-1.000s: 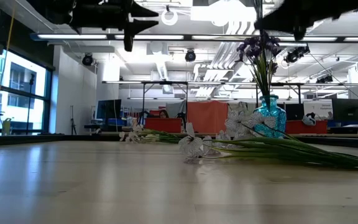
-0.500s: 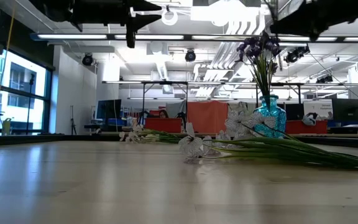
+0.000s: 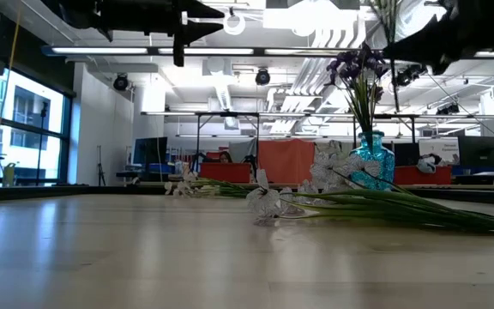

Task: Sort flowers into vase by color
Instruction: Put the violet flowers into the blue vase

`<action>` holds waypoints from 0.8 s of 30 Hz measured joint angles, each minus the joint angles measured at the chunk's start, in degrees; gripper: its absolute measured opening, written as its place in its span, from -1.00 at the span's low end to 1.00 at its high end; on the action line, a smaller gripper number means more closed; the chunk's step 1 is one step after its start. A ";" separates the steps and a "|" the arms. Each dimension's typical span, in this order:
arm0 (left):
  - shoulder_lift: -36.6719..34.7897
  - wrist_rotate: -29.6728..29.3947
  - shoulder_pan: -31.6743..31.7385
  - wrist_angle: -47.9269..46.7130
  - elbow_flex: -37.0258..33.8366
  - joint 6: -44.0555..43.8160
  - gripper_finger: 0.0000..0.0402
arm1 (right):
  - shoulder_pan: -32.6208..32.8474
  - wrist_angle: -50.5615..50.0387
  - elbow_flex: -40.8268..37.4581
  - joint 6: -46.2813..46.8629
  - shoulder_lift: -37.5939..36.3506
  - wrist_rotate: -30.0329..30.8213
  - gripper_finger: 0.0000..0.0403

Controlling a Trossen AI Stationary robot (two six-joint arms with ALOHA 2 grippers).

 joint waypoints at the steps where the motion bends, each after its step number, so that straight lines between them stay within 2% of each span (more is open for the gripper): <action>1: 0.00 -0.76 0.00 0.03 0.00 0.01 -0.59 | -0.66 1.91 -0.56 -1.00 1.26 -0.10 -1.00; 6: 0.02 -4.27 -0.11 0.05 0.00 1.63 -0.59 | -4.95 7.60 -1.09 -6.96 6.05 -2.10 -1.00; 14: 0.02 -4.44 -0.62 0.08 0.00 3.38 -0.59 | -15.55 11.53 -1.14 -10.59 8.52 -18.03 -1.00; 19: 0.02 -4.37 -2.25 0.09 0.00 8.78 -0.59 | -21.83 11.68 -1.14 -14.10 8.41 -20.12 -1.00; 24: 0.02 -4.33 -3.78 0.06 0.00 15.09 -0.59 | -27.87 11.60 -1.14 -14.90 9.91 -27.50 -1.00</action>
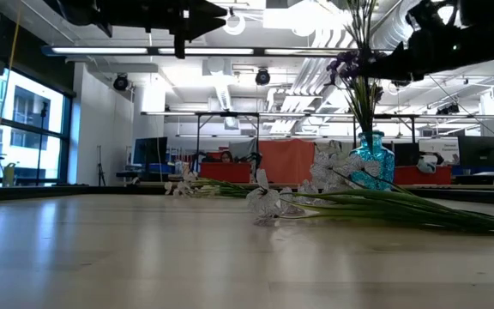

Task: Sort flowers into vase by color
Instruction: Put the violet flowers into the blue vase

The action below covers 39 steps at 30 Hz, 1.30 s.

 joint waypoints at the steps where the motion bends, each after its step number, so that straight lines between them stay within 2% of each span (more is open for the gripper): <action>1: 0.00 0.04 -0.16 0.00 0.00 0.93 -0.59 | -1.14 -0.04 0.00 -0.38 0.63 -1.36 -1.00; 11: 0.00 -0.57 -0.70 -0.05 0.00 2.94 -0.59 | -8.43 0.65 0.00 -2.91 5.69 -5.90 -1.00; 15: 0.00 -0.57 -0.70 -0.13 0.00 2.94 -0.59 | -9.47 0.70 0.00 -2.34 6.34 -8.32 -1.00; 23: 0.00 -0.57 -0.70 -0.68 0.00 2.89 -0.59 | -9.47 0.65 0.00 -0.80 6.31 -8.49 -0.98; 32: 0.02 -0.59 -0.70 -3.44 0.00 2.01 -0.59 | -9.47 -0.70 0.01 6.41 6.26 -5.02 -0.78; 39: 0.02 -0.59 -0.70 -3.54 0.00 -0.06 -0.59 | -9.42 -14.01 6.07 7.78 6.31 -2.05 -0.46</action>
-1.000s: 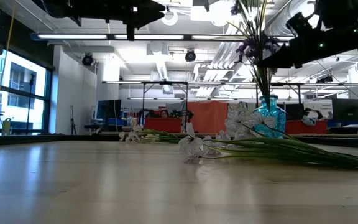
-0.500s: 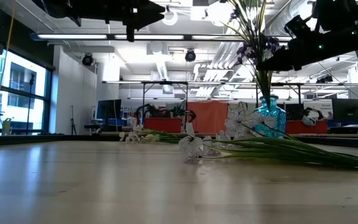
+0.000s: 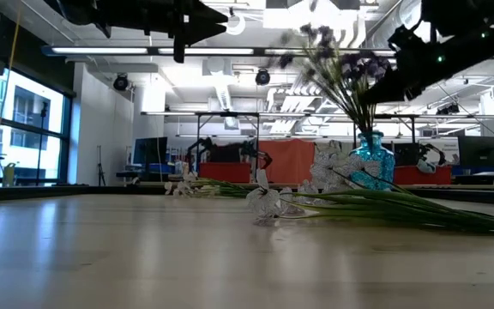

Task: Sort flowers into vase by color
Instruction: Put the violet flowers into the blue vase

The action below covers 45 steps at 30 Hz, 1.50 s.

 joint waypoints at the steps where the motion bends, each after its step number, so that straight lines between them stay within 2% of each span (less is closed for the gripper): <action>1: 0.00 -0.01 0.00 0.00 0.00 0.01 -0.59 | 0.00 -1.16 0.99 -0.02 -0.01 0.00 -0.40; 8: 0.00 0.00 0.02 0.01 0.00 0.00 -0.59 | 0.00 -6.53 6.23 -0.07 -0.02 0.00 -0.01; 14: -0.13 0.00 0.16 -0.03 0.00 0.02 -0.59 | 0.00 -17.07 12.12 -0.09 -0.07 -0.17 0.19; 18: -1.71 0.00 1.23 0.07 0.00 3.18 -0.59 | 0.00 -24.97 17.48 -0.07 -0.07 -0.93 0.24; 24: -5.47 -0.03 3.54 -1.88 0.02 7.96 -0.59 | 0.02 -33.10 25.92 0.10 -0.07 -6.16 0.24; 32: -7.80 -0.15 4.98 -9.40 0.02 8.46 -0.59 | 0.96 -35.32 33.24 5.84 0.02 -14.49 0.24; 38: -7.80 0.28 4.96 -17.29 0.02 8.41 -0.59 | 8.37 -36.60 33.68 12.10 1.83 -15.53 0.24; 45: -7.78 4.31 4.96 -17.81 -0.43 7.99 -0.59 | 22.68 -37.80 32.92 16.38 10.01 -7.86 0.24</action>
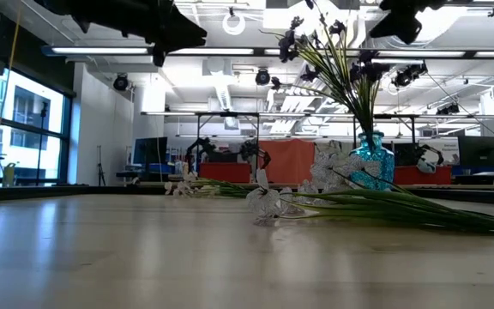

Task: Sort flowers into vase by color
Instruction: Put the violet flowers into the blue vase

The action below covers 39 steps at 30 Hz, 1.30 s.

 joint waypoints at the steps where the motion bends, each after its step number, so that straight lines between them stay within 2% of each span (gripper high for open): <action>1: -0.02 0.03 0.00 1.28 -0.89 -0.10 -0.59 | 1.93 0.64 0.00 -0.22 1.37 1.78 0.24; 5: 0.00 0.05 0.00 5.33 -5.46 -3.50 -0.59 | 7.74 -1.58 -0.04 -3.68 5.46 12.51 0.24; 10: 0.00 0.05 -0.92 11.20 -11.99 -9.12 -0.59 | 10.37 -4.75 -0.04 -4.06 5.75 29.27 0.24; 14: 0.00 -0.52 -2.17 14.88 -15.58 -11.95 -0.59 | 10.21 -4.31 -0.04 -4.17 5.64 36.57 0.24; 22: 0.00 -2.27 -4.00 15.82 -18.09 -12.60 -0.59 | 7.60 2.90 -0.04 -11.88 12.41 39.64 0.24; 26: 0.00 -2.29 -4.24 15.83 -18.17 -12.58 -0.59 | 5.78 5.47 -0.04 -12.97 15.07 40.54 0.14; 32: 0.00 -2.23 -4.33 15.75 -18.17 -12.51 -0.59 | 4.40 5.96 -0.04 -12.65 15.87 41.71 -0.26; 39: 0.00 -2.21 -4.33 15.71 -18.17 -10.61 -0.59 | 4.21 9.62 0.14 -13.10 15.74 41.74 -0.90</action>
